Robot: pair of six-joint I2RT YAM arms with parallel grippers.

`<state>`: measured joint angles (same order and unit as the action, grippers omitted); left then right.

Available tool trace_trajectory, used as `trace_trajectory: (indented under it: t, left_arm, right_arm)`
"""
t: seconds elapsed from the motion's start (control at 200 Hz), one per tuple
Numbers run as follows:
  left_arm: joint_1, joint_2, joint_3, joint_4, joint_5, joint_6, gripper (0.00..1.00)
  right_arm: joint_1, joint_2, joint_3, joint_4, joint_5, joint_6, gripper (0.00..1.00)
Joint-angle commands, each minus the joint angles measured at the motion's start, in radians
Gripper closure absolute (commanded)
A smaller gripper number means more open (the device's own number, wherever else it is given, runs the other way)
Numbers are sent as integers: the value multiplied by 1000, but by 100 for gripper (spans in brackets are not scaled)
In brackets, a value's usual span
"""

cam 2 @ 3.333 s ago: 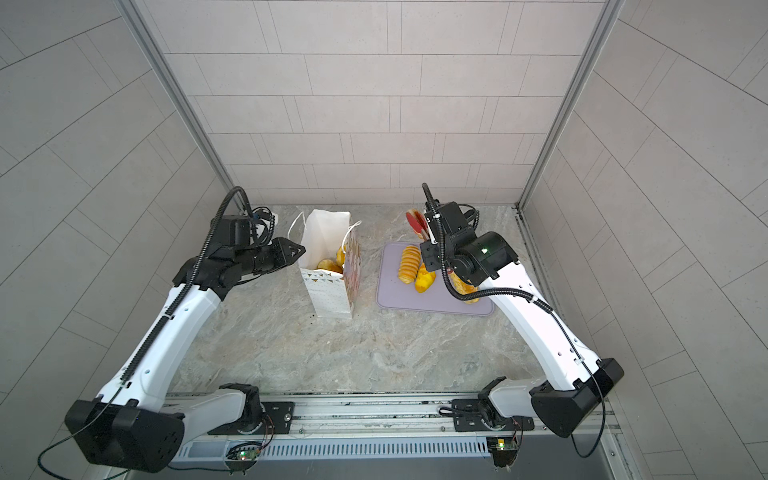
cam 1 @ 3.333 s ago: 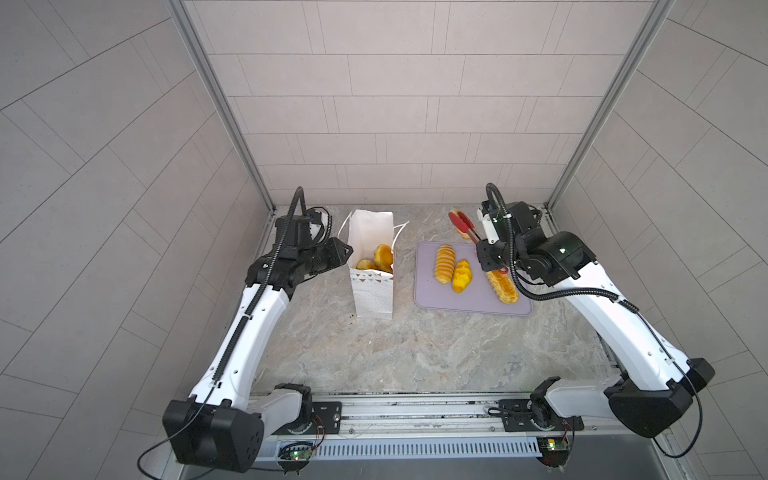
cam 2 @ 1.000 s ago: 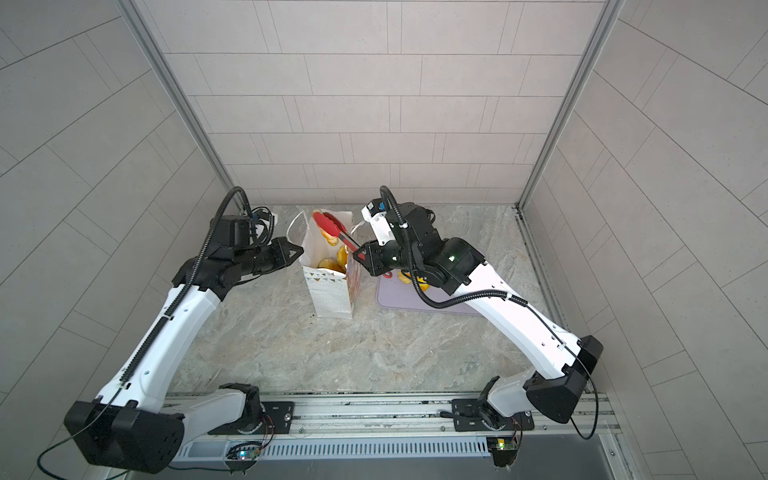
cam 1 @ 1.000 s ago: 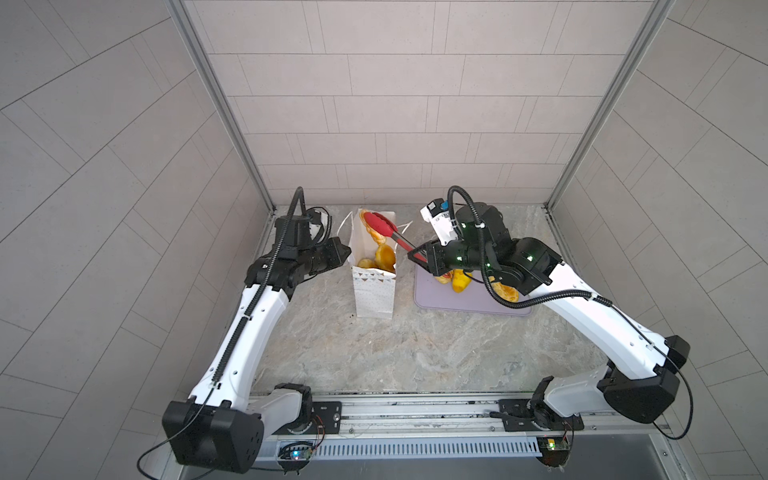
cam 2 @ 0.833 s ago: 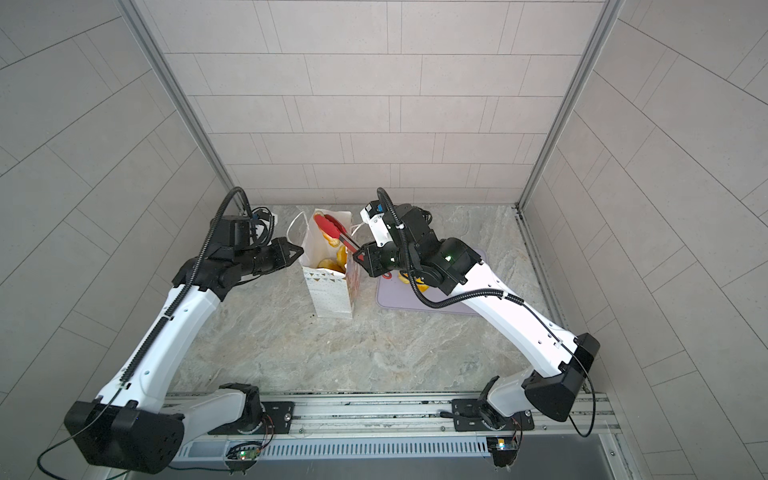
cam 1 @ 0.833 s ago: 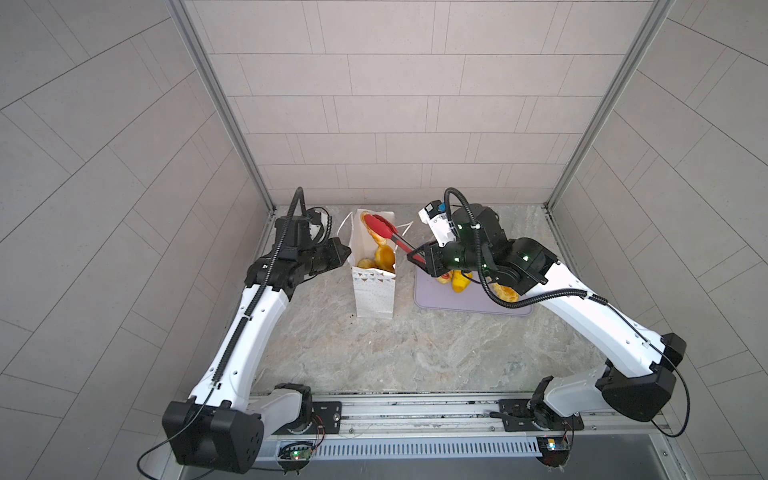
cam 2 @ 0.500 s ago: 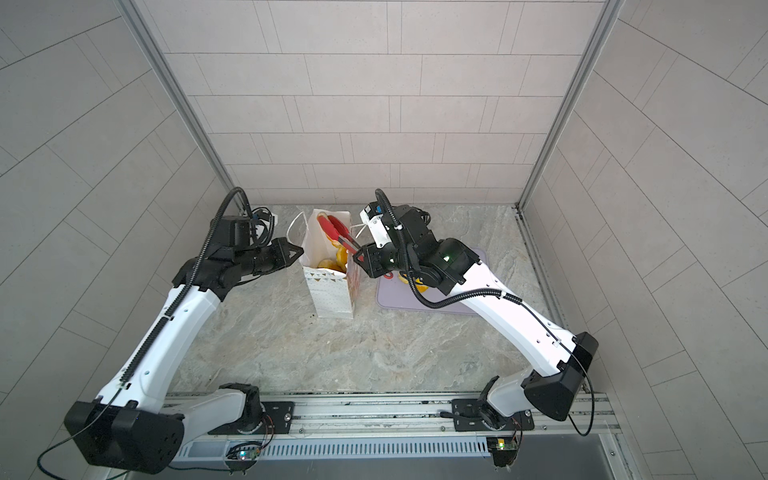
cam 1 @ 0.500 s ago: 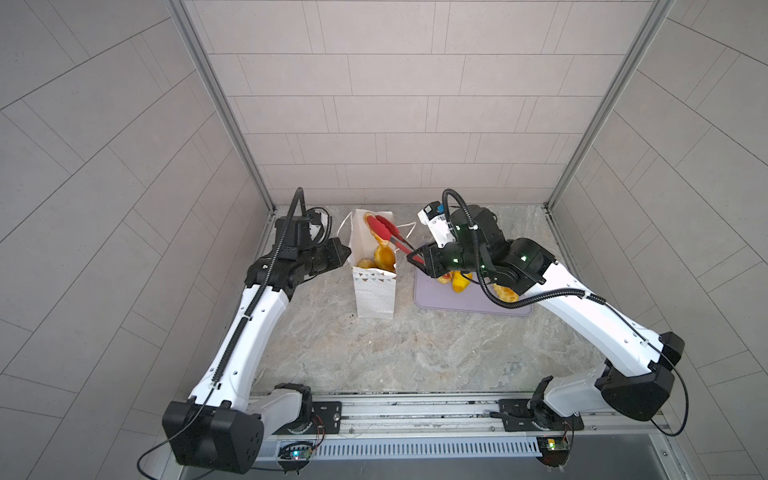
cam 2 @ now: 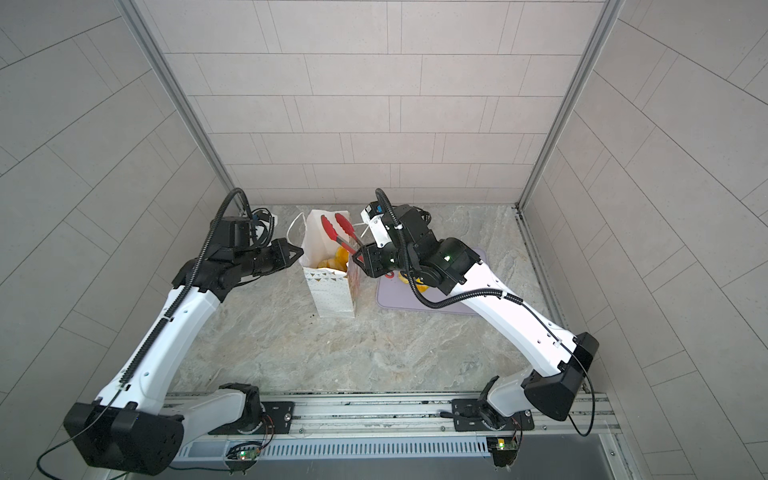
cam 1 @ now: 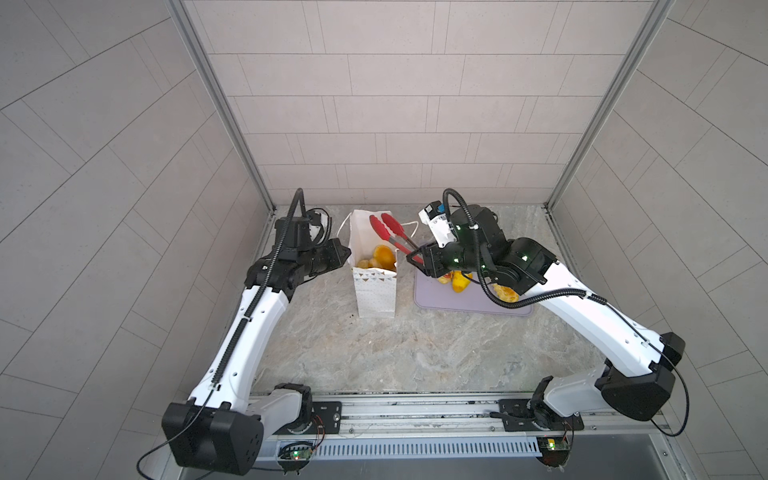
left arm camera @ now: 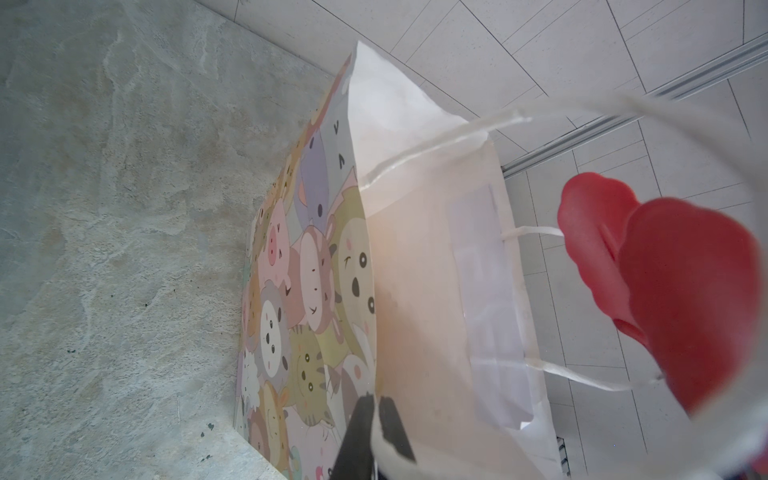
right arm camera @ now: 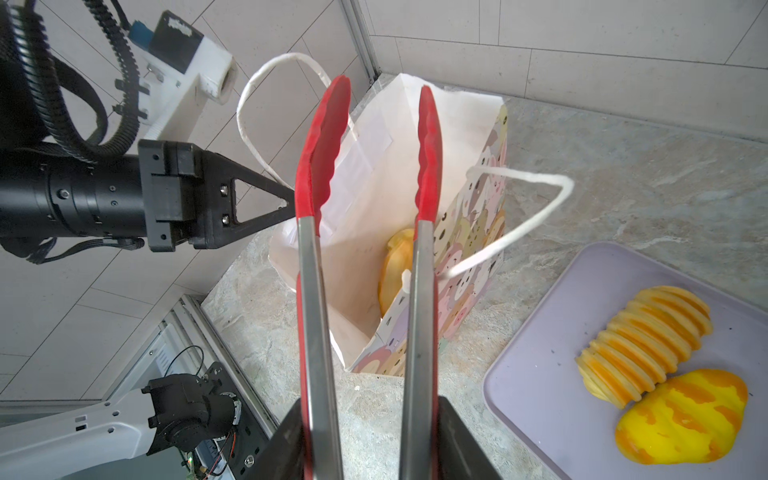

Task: Place the fake bread into the paper bag
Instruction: 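Raise the empty tongs out of the bag and swing them over the tray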

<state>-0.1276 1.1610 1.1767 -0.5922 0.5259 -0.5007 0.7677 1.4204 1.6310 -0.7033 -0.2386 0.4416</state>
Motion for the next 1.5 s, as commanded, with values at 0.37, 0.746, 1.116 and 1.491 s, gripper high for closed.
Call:
trace_trajectory:
  t: [0.37,0.746,1.116,1.491]
  left_arm:
    - [-4,-21,-3,-1,-4,-1,92]
    - [-4,-21,3,-8,-1,5,92]
    - [-4,-17,8,-11,2,8,92]
    - [-4,-17,8,-9,1,10,92]
  right_arm:
    - [9,-3,119,-55,79,-63,54]
    - [-55,-58,166,-131,197,-109,54]
    - [-266,-165,16,-160,199,-72,54]
    - [-340,-223,-194,-173,276,-56,54]
